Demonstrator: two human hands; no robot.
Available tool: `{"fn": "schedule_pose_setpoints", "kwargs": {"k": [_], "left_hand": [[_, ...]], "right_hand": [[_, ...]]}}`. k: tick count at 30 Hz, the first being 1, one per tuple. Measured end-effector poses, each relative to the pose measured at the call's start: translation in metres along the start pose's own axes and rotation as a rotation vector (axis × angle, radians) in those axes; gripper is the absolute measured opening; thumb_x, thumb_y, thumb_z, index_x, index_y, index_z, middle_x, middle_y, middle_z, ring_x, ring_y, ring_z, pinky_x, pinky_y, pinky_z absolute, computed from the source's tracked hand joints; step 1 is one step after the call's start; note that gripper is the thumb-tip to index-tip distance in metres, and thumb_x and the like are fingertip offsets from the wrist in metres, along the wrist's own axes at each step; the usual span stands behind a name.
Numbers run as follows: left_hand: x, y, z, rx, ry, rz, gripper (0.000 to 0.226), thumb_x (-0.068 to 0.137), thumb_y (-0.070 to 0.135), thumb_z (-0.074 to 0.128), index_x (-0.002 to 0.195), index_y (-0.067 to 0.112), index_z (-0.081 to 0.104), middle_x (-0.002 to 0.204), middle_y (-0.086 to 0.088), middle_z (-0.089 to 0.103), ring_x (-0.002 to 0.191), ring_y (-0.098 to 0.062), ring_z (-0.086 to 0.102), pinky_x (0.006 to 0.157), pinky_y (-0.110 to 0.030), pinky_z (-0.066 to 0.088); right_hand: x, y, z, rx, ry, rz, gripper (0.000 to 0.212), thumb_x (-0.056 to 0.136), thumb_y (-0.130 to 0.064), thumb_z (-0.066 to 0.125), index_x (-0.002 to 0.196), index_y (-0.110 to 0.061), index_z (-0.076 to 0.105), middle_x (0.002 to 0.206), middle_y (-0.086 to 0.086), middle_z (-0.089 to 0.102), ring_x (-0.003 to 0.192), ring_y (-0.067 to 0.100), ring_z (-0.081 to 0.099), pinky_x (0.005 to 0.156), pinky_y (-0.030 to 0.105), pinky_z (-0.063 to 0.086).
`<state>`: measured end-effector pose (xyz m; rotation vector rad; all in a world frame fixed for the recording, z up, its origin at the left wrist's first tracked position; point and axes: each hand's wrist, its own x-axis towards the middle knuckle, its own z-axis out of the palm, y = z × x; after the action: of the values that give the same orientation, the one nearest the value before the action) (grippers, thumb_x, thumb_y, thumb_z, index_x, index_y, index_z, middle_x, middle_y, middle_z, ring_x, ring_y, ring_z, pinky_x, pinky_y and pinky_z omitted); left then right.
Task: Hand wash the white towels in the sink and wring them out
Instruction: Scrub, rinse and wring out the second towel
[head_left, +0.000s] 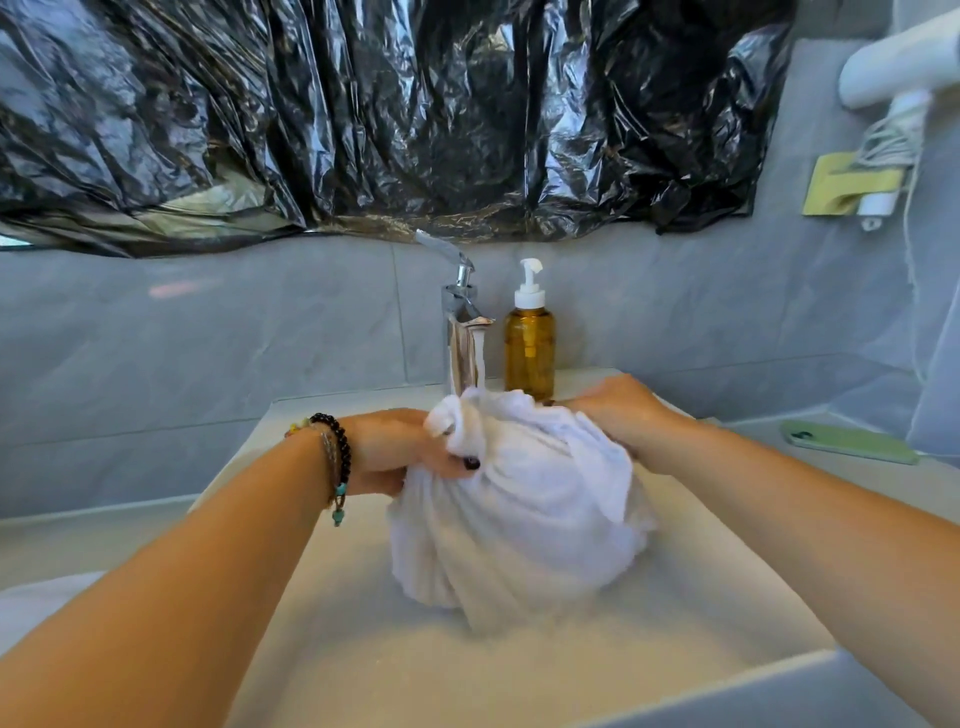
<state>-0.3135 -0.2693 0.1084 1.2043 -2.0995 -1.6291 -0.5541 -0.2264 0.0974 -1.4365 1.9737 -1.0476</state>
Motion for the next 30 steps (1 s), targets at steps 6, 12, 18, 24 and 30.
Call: {"fn": "schedule_pose_setpoints", "kwargs": {"k": [6,12,18,24,30], "left_hand": [[0.0,0.008,0.004,0.607,0.31,-0.13,0.075,0.082,0.024,0.077,0.145,0.023,0.037,0.14,-0.001,0.052,0.123,-0.022,0.055,0.101,-0.036,0.047],[0.016,-0.042,0.059,0.976,0.209,0.066,0.08,0.089,0.048,0.059,0.151,0.027,0.012,0.143,-0.004,0.032,0.121,-0.03,0.051,0.1,-0.041,0.045],[0.018,-0.032,0.037,0.662,0.394,0.154,0.022,0.103,0.032,0.045,0.12,0.022,0.054,0.115,-0.006,0.061,0.087,-0.016,0.055,0.07,-0.023,0.042],[-0.008,-0.006,0.006,0.518,0.219,-0.162,0.059,0.091,0.067,0.048,0.1,0.013,0.071,0.087,-0.004,0.074,0.072,-0.017,0.065,0.076,-0.029,0.053],[-0.026,-0.008,0.02,0.786,0.091,0.085,0.059,0.085,0.056,0.067,0.139,0.041,0.046,0.144,0.014,0.047,0.133,-0.009,0.044,0.115,-0.035,0.035]], "right_hand": [[-0.025,0.004,0.001,-0.595,0.01,-0.284,0.064,0.077,-0.064,0.064,0.126,-0.023,0.055,0.127,0.003,0.052,0.115,0.025,0.052,0.095,0.037,0.047],[-0.025,0.047,0.045,-0.906,-0.452,-0.34,0.11,0.059,-0.076,0.061,0.149,-0.041,0.009,0.15,0.004,0.025,0.135,0.032,0.029,0.108,0.046,0.034],[-0.021,0.024,0.026,-0.383,-0.307,-0.3,0.044,0.079,-0.058,0.067,0.099,-0.02,0.068,0.096,0.004,0.067,0.085,0.018,0.059,0.074,0.03,0.044],[-0.027,-0.001,-0.012,-0.069,-0.587,0.259,0.02,0.096,-0.028,0.057,0.102,-0.012,0.066,0.09,0.01,0.07,0.066,0.012,0.06,0.056,0.018,0.051],[-0.048,-0.003,-0.015,-0.583,-0.204,-0.399,0.05,0.086,-0.057,0.059,0.128,-0.031,0.054,0.128,-0.01,0.055,0.116,0.015,0.052,0.099,0.03,0.044]]}}
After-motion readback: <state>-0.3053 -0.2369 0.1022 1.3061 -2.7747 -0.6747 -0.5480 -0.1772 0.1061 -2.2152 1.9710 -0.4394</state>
